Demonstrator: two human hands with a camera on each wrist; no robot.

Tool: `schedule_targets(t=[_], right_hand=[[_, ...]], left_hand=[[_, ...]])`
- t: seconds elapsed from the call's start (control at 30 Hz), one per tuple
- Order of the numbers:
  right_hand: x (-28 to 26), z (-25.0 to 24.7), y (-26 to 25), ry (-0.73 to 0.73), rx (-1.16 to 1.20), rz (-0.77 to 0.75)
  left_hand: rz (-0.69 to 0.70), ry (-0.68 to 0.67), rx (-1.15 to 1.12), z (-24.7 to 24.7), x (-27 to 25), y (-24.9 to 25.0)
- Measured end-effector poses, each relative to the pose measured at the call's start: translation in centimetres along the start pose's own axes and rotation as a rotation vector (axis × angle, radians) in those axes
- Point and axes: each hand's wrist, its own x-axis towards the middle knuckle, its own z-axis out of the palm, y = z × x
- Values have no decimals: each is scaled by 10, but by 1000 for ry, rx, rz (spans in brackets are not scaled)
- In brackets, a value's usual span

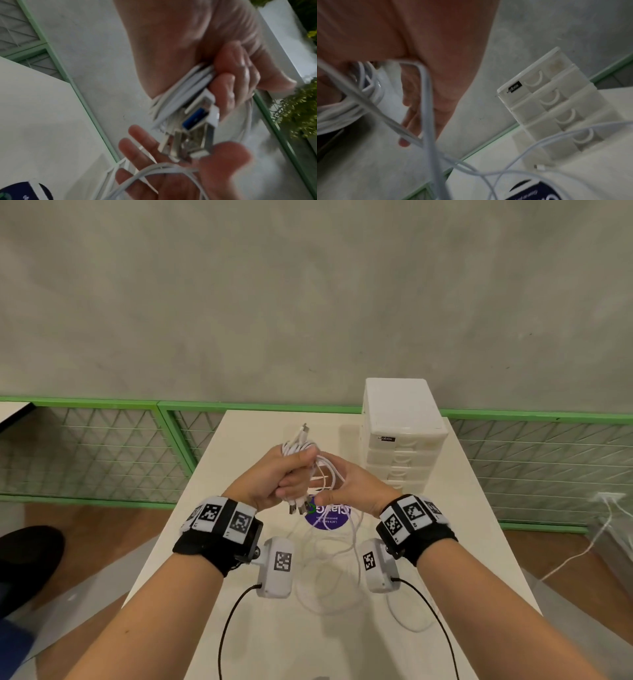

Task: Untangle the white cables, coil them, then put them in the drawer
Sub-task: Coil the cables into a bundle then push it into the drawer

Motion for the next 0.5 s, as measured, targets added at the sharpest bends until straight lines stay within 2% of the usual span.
schedule_targets(t=[0.07, 0.13, 0.23, 0.33, 0.5], right_hand=[[-4, 2, -2, 41, 53, -28], [-4, 3, -4, 51, 53, -28], [-1, 5, -4, 68, 50, -3], [-1, 5, -10, 102, 69, -2], [2, 16, -22, 164, -68, -53]], left_hand=[[13, -35, 58, 5, -1, 2], [-16, -13, 85, 7, -2, 0], [-38, -19, 10, 9, -1, -3], [-26, 31, -4, 14, 1, -2], [46, 28, -119, 19, 2, 1]])
